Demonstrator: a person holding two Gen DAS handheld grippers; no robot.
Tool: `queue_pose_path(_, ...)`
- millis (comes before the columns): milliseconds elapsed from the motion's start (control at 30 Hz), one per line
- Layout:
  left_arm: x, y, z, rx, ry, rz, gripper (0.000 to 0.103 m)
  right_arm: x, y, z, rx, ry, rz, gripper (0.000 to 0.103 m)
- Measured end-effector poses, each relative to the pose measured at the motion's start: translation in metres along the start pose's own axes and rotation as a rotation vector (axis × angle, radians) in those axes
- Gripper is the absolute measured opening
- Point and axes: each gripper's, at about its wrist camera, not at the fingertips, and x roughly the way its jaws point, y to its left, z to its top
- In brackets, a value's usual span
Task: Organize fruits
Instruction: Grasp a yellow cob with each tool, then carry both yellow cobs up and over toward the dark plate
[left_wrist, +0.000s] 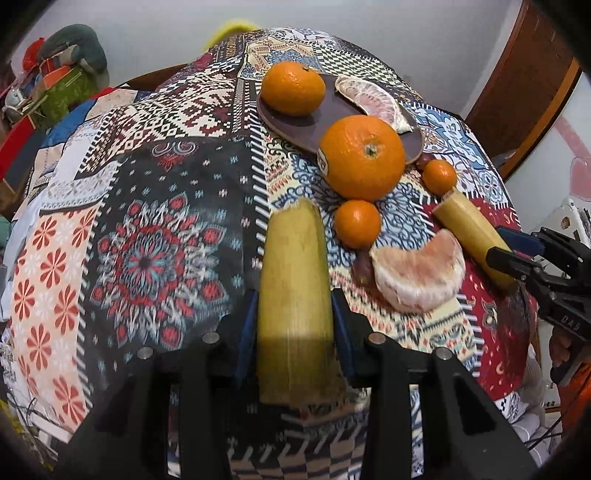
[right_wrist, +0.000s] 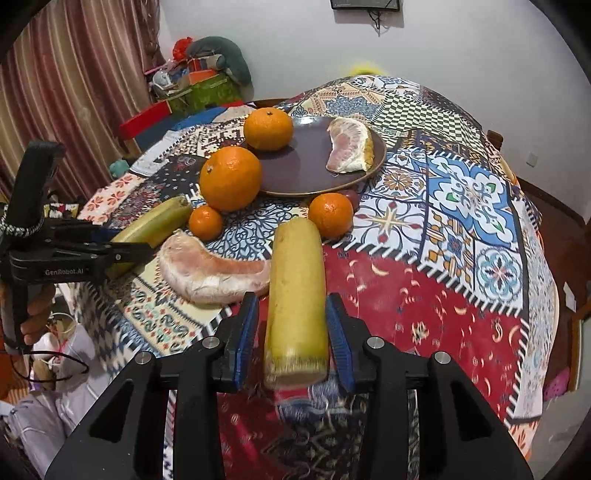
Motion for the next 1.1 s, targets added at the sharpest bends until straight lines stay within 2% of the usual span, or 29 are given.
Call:
queue_pose_path(267,0.01,-0.004,0.007,0.02,-0.022,0.013,0.038,0.02,-0.003,-0.001,0.017,0.039,0.016,0.036)
queue_pose_path(667,0.007,-0.009,0.006,0.028,-0.071,0.048,0.038,0.016,-0.001,-0.003,0.044,-0.018,0.004,0.033)
queue_pose_path(1100,-0.026,-0.006,0.013,0.016,-0.153,0.052,0.038,-0.006,-0.007,0.01,0.026,-0.083,-0.033,0.033)
